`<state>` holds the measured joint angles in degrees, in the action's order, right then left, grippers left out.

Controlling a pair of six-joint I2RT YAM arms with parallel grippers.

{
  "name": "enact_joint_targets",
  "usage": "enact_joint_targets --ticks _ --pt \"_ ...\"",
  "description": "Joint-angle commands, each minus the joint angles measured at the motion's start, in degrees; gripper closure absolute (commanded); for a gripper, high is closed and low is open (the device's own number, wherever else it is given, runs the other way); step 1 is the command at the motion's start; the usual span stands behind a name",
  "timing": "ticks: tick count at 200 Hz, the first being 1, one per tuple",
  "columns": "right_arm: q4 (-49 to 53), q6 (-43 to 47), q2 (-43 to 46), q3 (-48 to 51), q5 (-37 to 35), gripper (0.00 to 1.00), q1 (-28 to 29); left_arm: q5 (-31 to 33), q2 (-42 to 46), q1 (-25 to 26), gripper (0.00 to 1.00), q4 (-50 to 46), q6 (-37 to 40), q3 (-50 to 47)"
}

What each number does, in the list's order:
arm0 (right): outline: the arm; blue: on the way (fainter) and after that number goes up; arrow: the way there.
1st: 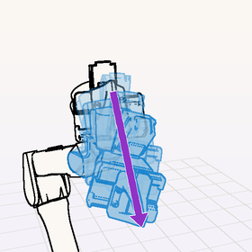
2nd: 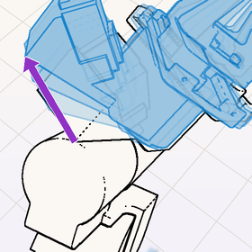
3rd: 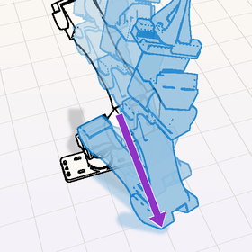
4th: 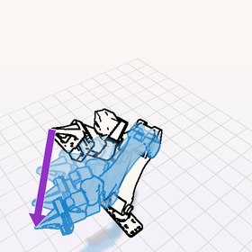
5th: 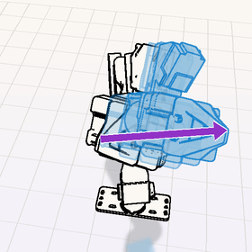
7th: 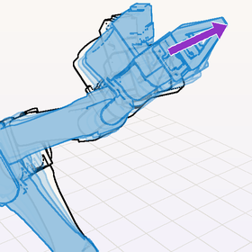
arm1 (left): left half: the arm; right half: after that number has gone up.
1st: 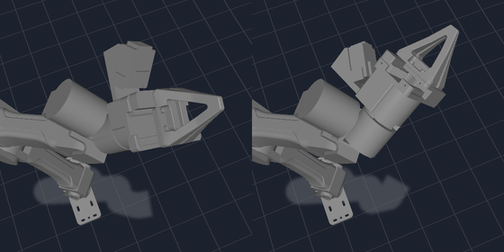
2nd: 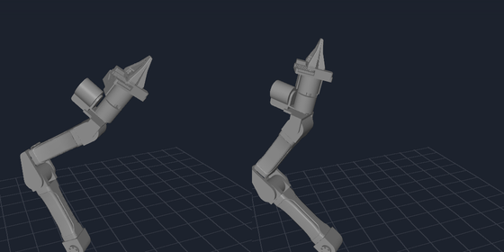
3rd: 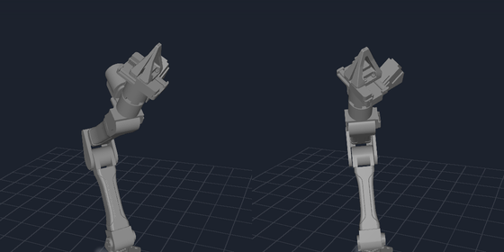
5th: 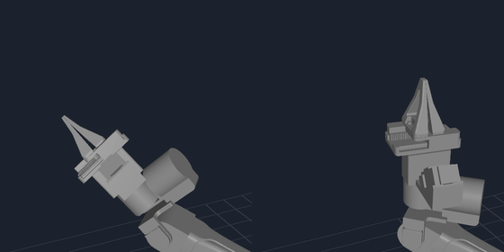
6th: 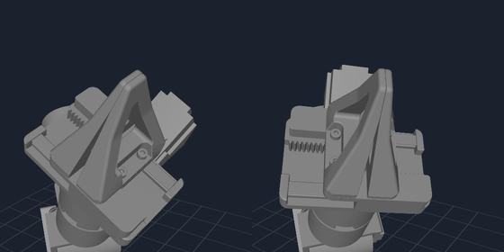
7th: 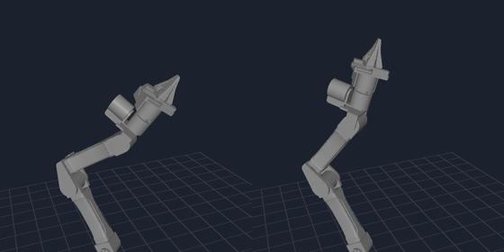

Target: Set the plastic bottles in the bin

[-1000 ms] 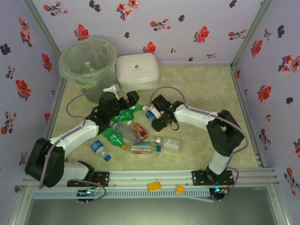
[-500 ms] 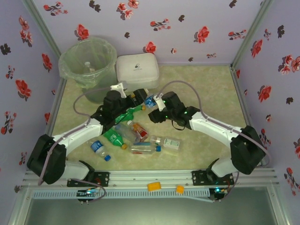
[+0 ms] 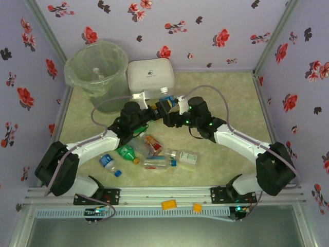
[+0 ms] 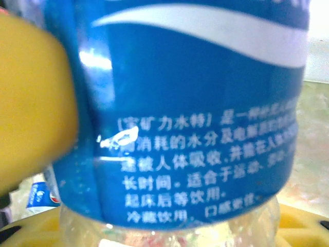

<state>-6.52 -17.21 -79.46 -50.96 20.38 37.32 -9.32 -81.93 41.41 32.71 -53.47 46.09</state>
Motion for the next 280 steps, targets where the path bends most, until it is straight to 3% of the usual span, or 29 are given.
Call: enact_joint_targets --ticks 1,24,60,105,128,146,163,190,280 --pt "-5.1 -2.8 1.2 0.6 3.5 0.43 -0.4 -2.7 -1.6 0.6 0.12 3.0 0.3 2.1" --pt "-5.0 -2.9 1.1 0.5 3.9 0.43 -0.4 -3.2 -2.1 0.7 0.15 3.5 0.5 2.5" --pt "-4.3 -2.7 0.7 0.5 4.0 0.43 -0.4 -3.2 -2.0 0.7 0.33 3.6 1.8 2.7" --pt "-4.1 -3.0 0.6 0.2 4.2 0.4 -0.5 -3.3 -2.3 0.6 0.46 3.4 2.6 3.1" --pt "-3.9 -3.0 0.8 0.1 4.1 0.31 -0.5 -3.3 -1.9 0.4 0.54 2.9 3.5 3.5" --pt "-3.6 -2.9 1.3 0.2 3.8 0.22 -0.5 -3.3 -1.2 -0.4 0.66 1.0 4.9 4.7" --pt "-3.6 -2.8 2.4 0.9 3.5 0.14 -0.5 -3.4 -0.2 -2.1 0.67 -1.2 6.2 6.2" --pt "-2.7 -2.2 4.9 2.3 2.1 0.09 -0.6 -5.1 2.1 -6.2 0.71 -6.8 10.1 10.5" --pt "4.9 -1.2 9.3 4.4 -5.7 0.0 -1.0 -4.5 5.3 -23.6 0.71 -42.2 34.3 35.1"
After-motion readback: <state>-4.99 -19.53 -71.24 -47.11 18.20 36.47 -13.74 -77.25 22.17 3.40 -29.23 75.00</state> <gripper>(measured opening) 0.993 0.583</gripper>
